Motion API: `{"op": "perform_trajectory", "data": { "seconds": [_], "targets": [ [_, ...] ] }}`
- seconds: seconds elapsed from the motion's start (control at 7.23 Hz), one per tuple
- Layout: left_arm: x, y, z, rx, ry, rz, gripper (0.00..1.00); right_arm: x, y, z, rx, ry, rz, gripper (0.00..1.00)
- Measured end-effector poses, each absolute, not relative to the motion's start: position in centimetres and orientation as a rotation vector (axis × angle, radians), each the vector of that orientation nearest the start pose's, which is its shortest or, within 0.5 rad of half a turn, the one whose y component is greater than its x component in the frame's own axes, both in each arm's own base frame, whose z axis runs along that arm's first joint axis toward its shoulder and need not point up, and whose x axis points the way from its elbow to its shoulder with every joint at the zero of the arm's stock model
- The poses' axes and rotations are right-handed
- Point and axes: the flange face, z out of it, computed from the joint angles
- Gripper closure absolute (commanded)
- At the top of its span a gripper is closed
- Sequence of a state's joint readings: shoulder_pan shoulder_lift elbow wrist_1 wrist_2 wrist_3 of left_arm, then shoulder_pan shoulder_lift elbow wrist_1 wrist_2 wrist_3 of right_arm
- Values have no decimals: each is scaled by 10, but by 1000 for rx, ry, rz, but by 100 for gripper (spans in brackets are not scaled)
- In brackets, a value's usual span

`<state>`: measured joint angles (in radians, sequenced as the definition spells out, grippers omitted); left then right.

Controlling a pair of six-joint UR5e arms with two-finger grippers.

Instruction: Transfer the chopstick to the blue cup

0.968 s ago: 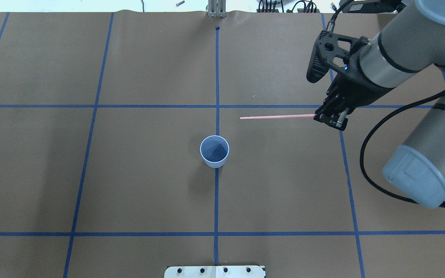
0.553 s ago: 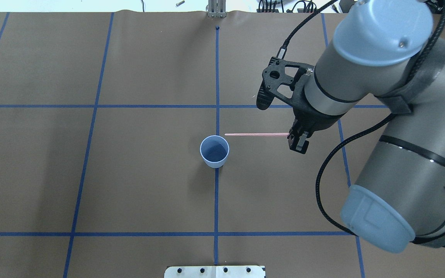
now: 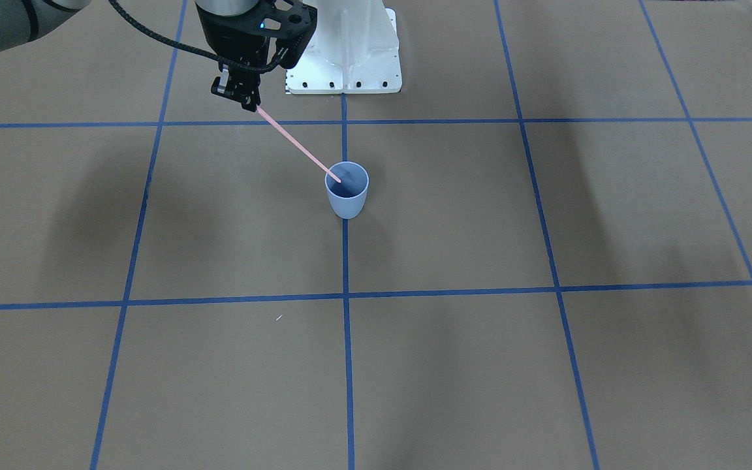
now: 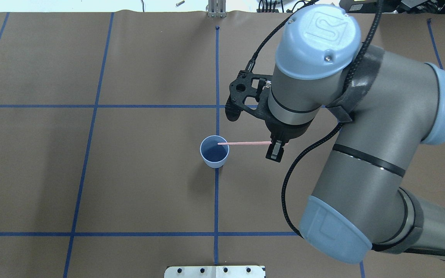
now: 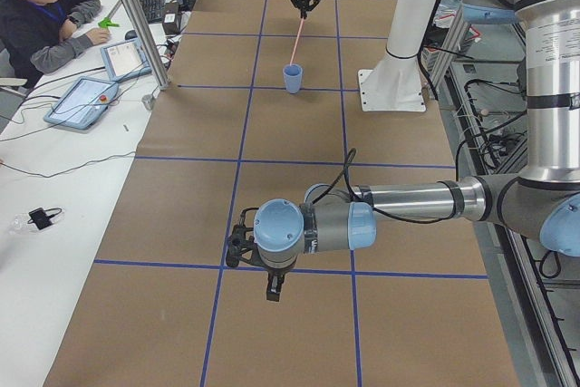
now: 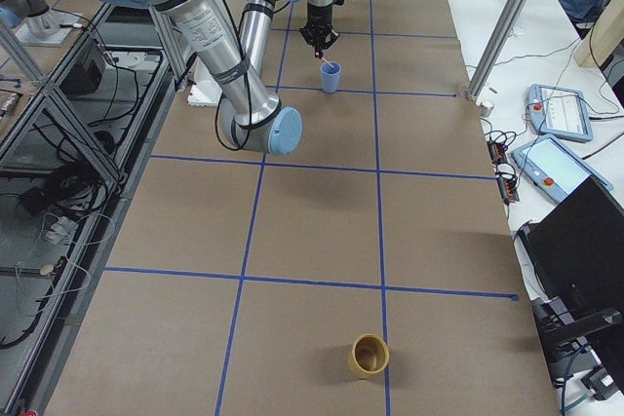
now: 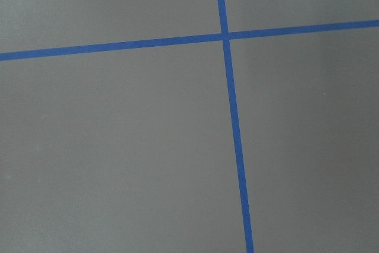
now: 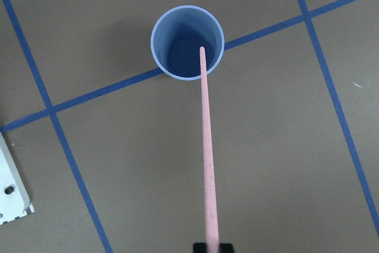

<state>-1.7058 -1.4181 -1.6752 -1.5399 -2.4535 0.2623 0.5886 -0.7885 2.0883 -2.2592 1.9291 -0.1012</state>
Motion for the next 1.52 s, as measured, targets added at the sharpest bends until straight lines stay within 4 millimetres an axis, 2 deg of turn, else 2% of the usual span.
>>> {"op": "perform_trajectory", "data": {
  "seconds": [0.41, 0.83, 1.52],
  "targets": [
    [-112, -406, 675, 97, 881, 82, 1, -424, -390, 92, 378, -567, -1146, 100],
    [-112, -405, 676, 96, 882, 81, 1, -452, -389, 94, 343, -522, -1167, 100],
    [-112, -405, 677, 92, 882, 79, 1, -466, -388, 86, 347, -503, -1176, 100]
  ]
}}
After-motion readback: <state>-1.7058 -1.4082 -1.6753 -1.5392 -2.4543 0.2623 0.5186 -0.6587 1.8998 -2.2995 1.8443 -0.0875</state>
